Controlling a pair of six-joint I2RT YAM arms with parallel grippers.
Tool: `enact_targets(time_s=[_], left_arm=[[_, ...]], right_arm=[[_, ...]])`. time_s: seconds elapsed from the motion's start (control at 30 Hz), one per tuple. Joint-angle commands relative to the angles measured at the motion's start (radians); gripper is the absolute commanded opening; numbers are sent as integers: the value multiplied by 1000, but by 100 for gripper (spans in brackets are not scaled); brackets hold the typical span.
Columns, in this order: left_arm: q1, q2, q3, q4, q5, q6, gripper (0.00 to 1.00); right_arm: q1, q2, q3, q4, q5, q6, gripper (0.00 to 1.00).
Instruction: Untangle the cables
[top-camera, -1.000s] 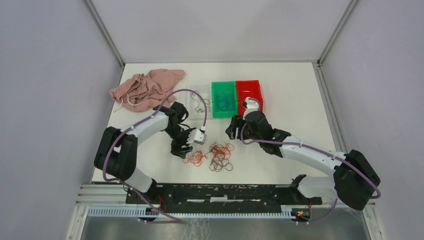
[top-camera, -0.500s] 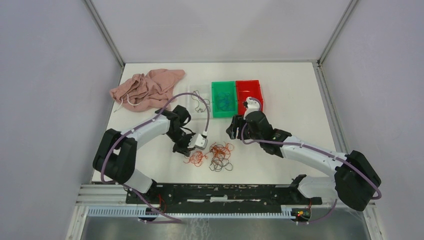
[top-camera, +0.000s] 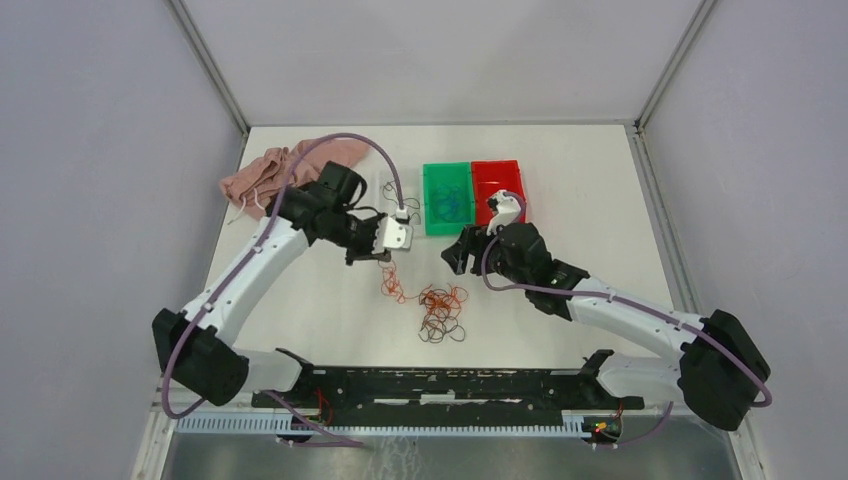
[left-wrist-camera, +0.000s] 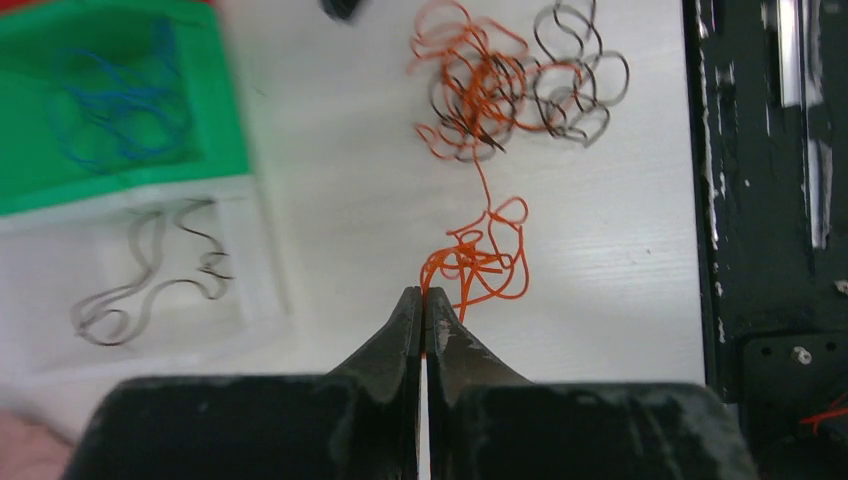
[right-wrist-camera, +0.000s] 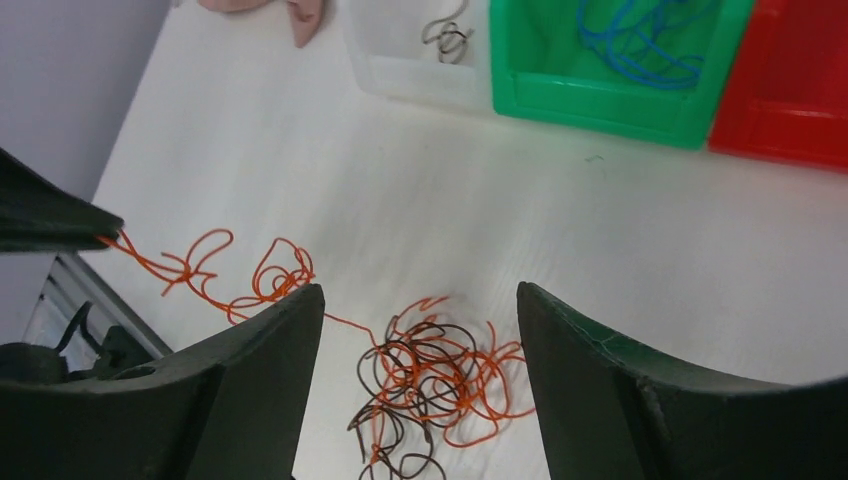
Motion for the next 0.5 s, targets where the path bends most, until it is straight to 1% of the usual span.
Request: enact_targets(time_s=[0.0, 0.1, 0.17, 0.3, 0.37, 0.47], left_arm=[[-1, -80, 192, -79, 141, -170, 3], [-3, -115, 241, -78, 197, -235, 3], [-1, -133, 264, -69, 229, -274, 3], [-2, -159, 298, -3, 275, -386, 3], [-3, -162, 321, 11, 291, -412, 3], [-3, -165, 345, 39, 303, -459, 3]], right_arm=[[41, -50, -17, 255, -104, -81, 79], [66, -76, -39, 383, -174, -141, 82], [78, -87, -36, 427, -216, -175, 83], [105, -81, 17, 444, -302, -222, 83], [119, -68, 47, 441, -331, -231, 82], [146, -38, 90, 423, -340, -239, 80]])
